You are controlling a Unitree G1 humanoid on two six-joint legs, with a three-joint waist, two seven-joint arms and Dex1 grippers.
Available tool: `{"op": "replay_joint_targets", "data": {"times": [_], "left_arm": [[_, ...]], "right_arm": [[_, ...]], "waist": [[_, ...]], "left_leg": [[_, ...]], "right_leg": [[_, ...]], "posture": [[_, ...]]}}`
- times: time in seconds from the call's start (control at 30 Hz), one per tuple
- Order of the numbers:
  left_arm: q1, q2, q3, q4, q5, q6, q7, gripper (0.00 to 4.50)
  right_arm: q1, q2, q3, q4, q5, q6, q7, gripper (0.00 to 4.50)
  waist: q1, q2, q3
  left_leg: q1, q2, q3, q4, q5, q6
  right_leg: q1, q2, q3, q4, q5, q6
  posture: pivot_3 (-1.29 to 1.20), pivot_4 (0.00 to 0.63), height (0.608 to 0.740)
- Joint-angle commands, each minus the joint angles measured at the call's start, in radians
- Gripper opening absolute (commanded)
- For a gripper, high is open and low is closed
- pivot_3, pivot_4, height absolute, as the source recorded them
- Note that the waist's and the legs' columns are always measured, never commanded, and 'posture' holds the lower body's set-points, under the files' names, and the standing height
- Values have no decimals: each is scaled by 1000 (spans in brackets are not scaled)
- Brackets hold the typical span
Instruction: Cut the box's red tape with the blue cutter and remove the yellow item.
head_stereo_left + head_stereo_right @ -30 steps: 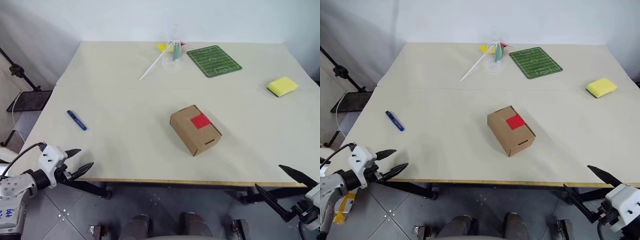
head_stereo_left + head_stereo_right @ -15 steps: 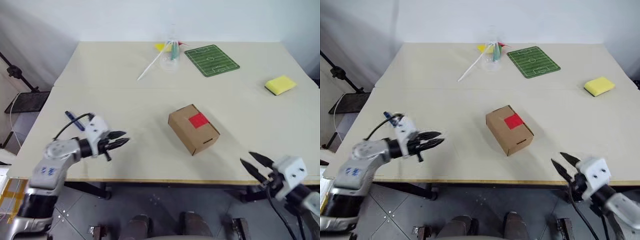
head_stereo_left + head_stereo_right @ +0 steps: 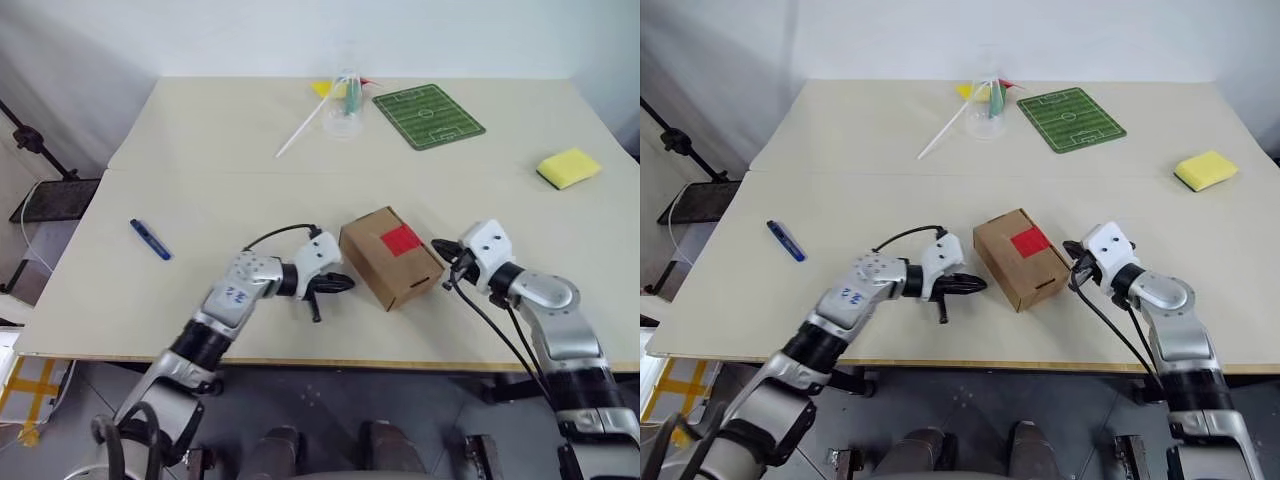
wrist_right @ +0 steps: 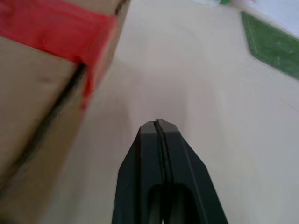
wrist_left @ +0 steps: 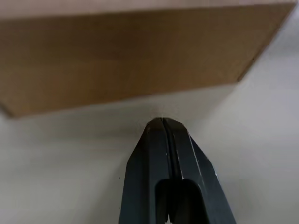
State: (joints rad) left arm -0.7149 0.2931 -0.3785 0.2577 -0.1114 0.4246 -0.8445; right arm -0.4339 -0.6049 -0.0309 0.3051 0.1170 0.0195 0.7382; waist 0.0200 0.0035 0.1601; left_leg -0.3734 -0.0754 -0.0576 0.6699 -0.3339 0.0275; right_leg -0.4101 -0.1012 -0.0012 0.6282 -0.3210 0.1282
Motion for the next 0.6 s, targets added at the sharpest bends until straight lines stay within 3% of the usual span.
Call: {"op": "replay_joint_targets", "data": {"times": [0.03, 0.2, 0.33, 0.6], "left_arm": [[-41, -29, -2, 22, 23, -46, -5, 0], [-19, -58, -3, -31, -8, -51, -70, 0], [22, -67, -24, -107, -12, -30, -107, 0], [91, -54, -69, -156, 59, -34, -82, 0]], "right_arm": [[-38, -3, -7, 69, 55, -73, 123, 15], [7, -57, 4, 6, 123, -32, 314, 15], [88, -116, -6, -61, 141, 15, 371, 15], [91, -138, -24, -19, 99, -31, 343, 15]], "waist": [[-1, 0, 0], [-2, 0, 0], [4, 0, 0], [4, 0, 0]], "left_leg": [[0, 0, 0, 0, 0, 0], [0, 0, 0, 0, 0, 0], [-1, 1, 0, 3, 0, 0], [-3, 1, 0, 11, 0, 0]], "right_leg": [[0, 0, 0, 0, 0, 0], [0, 0, -1, 0, 0, 0], [0, -1, -1, 0, 0, 0], [1, -2, 2, -1, 0, 0]], "posture": [[0, 150, 740], [0, 150, 740], [0, 150, 740], [0, 150, 740]]}}
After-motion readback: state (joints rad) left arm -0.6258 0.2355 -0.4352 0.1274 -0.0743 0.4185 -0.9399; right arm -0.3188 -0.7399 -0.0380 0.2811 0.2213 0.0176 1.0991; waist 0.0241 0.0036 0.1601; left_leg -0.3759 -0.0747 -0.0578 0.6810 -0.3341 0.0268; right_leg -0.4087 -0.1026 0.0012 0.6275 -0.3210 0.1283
